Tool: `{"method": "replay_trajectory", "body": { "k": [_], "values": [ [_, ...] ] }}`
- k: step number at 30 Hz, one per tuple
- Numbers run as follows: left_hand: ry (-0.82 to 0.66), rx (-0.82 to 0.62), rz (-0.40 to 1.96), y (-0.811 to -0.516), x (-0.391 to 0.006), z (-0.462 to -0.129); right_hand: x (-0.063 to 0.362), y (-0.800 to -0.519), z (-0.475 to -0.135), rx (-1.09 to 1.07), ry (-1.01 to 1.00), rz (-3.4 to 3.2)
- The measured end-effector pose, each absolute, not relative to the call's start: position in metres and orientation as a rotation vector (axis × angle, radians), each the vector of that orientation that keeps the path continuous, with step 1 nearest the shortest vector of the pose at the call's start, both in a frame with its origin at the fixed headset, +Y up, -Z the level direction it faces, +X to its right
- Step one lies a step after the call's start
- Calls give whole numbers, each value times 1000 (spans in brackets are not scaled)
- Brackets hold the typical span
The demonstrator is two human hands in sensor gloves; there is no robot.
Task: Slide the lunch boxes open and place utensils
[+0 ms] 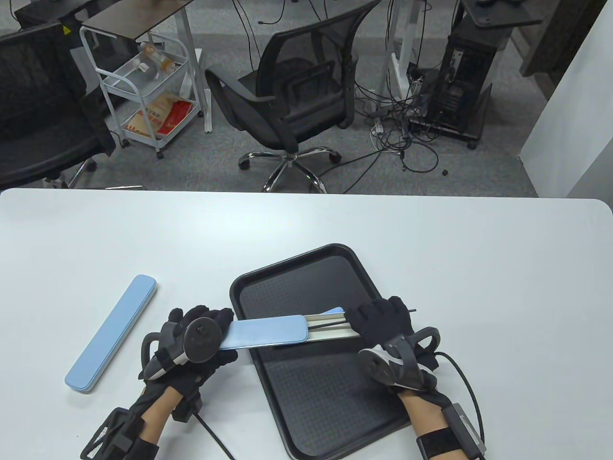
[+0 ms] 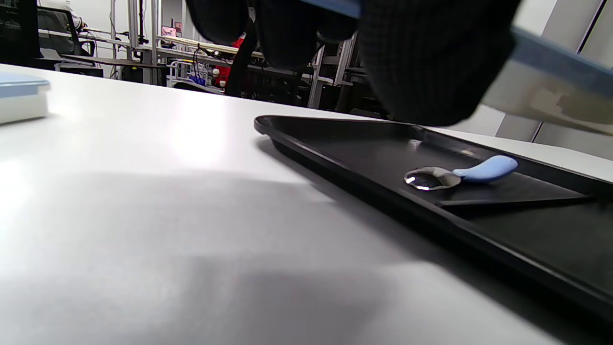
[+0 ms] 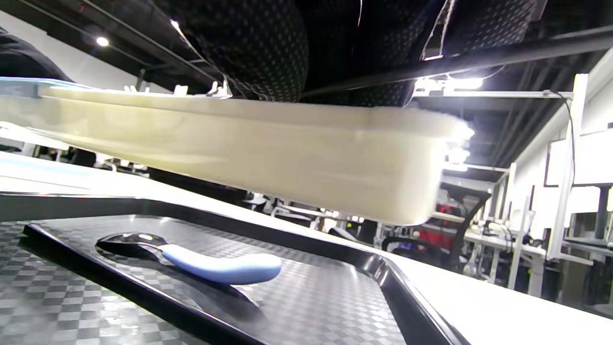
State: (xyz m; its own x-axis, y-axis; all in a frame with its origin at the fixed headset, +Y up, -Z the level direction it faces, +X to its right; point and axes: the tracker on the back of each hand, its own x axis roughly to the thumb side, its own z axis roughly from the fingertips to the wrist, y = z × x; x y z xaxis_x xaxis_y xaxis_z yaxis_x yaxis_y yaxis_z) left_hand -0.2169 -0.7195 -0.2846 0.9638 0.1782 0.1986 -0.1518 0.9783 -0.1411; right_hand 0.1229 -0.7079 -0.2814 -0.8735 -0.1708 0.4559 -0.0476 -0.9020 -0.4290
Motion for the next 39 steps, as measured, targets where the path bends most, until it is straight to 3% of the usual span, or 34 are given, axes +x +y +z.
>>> {"method": "replay_trajectory", "body": {
  "k": [29,39],
  "values": [
    [-231,-141,185,-722,-211,-284,96,-704,-273,-909,665,-2913],
    [-121,-152,246,-723,-227,-289,109,-694,-276,-875,725,-3016]
  ]
}}
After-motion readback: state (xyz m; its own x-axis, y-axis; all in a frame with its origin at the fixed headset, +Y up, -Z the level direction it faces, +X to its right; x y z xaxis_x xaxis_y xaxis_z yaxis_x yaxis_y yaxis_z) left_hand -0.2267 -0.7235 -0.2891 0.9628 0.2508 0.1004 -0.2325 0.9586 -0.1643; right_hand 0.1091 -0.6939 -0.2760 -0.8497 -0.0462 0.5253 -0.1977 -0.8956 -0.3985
